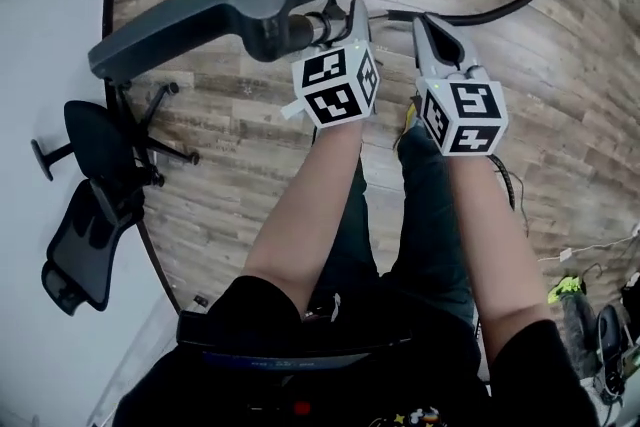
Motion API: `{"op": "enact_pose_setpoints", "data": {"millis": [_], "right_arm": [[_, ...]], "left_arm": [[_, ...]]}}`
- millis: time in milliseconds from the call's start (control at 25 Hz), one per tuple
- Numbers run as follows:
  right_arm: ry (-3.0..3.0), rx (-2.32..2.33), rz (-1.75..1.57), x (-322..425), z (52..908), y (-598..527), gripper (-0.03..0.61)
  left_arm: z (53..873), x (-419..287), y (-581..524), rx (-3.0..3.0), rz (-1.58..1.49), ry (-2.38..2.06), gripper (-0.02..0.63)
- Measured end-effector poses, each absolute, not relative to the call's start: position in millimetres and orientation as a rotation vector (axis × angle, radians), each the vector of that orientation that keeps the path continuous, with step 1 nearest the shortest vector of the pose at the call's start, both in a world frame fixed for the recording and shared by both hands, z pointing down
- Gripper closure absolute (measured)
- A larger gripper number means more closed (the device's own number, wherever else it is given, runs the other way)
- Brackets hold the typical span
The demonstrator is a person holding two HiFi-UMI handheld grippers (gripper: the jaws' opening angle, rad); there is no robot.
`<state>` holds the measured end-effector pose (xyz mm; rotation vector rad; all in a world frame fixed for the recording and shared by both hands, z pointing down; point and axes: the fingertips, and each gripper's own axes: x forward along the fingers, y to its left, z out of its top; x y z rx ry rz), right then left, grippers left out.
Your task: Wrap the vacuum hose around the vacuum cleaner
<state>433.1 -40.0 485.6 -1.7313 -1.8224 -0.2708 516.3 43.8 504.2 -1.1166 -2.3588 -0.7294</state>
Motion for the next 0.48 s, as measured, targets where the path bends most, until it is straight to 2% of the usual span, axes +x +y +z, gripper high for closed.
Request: {"op": "enact_pose_setpoints", "data": {"millis": [200,480], "right_arm": [[-1.936,-1.751,-0.188,406,364,-35,0.557],[-2.068,-1.765,-0.124,410,242,-61,0.557]], "left_arm": [[377,479,35,-0.967,-0.604,-2.475,0.459],[236,470,0,-0.728,-0.391,-2.647,0.459]]}}
